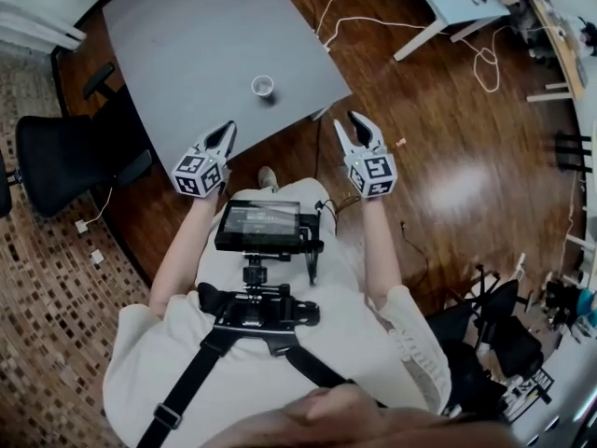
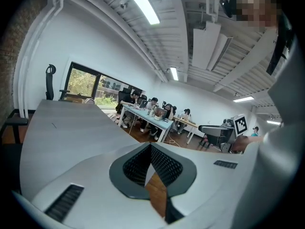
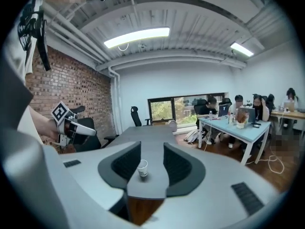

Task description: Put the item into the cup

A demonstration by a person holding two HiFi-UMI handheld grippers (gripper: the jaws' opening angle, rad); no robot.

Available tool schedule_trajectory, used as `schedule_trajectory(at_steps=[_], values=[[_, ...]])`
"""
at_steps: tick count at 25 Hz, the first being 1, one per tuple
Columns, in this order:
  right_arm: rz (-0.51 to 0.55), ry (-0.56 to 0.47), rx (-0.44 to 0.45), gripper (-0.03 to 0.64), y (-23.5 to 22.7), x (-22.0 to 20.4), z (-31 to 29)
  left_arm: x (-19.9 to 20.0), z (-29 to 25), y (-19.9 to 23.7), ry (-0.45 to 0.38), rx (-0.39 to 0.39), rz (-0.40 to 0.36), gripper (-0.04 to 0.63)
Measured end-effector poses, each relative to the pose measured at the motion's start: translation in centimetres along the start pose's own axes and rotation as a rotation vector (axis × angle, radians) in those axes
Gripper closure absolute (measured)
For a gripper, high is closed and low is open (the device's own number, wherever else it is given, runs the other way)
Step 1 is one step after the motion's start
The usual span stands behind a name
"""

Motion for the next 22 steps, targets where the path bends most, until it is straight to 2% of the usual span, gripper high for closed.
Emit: schedule_trajectory(at_steps=[5, 14, 18, 22], values=[[-0.068, -0.042, -0.006, 0.457, -0.6, -0.1, 4.6, -0.7, 0.2, -3.7, -0.014, -0.009, 0.001, 0.6], [-0.062, -0.069, 0.071, 0.463, -1.5, -1.7, 14.4, -4.0, 0.9, -14.1, -0.017, 0.002, 0.004, 0.6], [-0.066, -0.073, 0.109, 0.465, -1.3, -3.9, 19.0, -7.0, 4.2, -18.5, -0.004, 0.038, 0.008, 0.601], [-0.125, -0.107, 0.129, 0.471, -2.8, -4.9, 22.8, -9.5, 5.7, -21.8, -0.007, 0.077, 0.022, 0.6]])
Point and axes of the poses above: the fingertips, and each gripper's own axes: z backward along the fingers, y to its left, x out of its top, the point moved 7 cm from there along z, backward along the fingers, and after that the axes turned 7 degrees about x, right-handed, at the moved point
